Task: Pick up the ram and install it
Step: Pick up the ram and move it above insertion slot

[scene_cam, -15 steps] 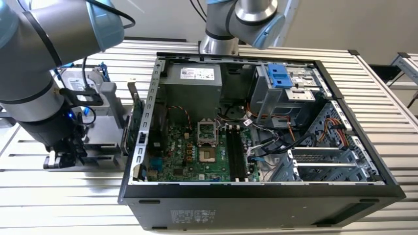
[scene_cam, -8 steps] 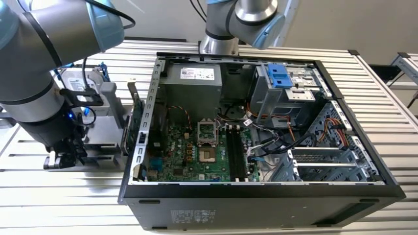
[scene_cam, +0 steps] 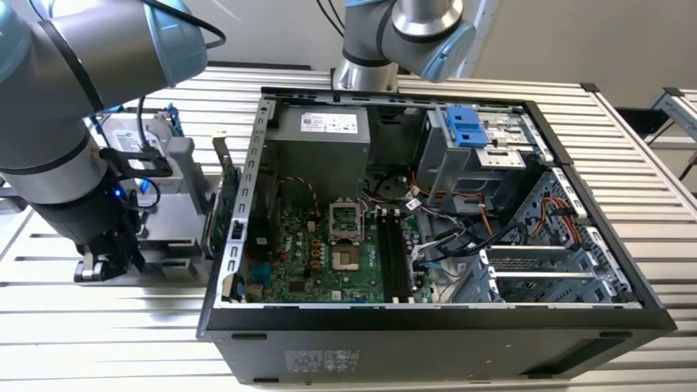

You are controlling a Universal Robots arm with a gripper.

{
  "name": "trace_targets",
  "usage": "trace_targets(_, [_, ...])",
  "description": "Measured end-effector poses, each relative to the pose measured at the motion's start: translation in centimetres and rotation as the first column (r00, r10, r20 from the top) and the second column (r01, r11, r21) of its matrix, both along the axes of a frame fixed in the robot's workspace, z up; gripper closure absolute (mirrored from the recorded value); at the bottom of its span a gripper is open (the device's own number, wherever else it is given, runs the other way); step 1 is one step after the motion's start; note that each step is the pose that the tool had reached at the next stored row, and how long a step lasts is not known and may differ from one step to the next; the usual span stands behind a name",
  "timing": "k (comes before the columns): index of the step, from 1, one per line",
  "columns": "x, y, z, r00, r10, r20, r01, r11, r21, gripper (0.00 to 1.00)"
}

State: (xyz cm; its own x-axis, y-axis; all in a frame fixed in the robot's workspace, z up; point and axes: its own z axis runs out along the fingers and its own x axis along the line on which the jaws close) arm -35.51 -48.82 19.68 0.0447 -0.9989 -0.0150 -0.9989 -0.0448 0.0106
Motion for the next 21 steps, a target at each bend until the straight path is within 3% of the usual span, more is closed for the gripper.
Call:
trace_targets(14, [0.00,0.00,0.01,1.0000,0.000,0.0002,0.000,1.0000,0.0004,1.00])
trace_targets(21, [0.00,0.00,0.54,1.0000,0.000,0.0000,0.000,1.0000,0.0002,1.00])
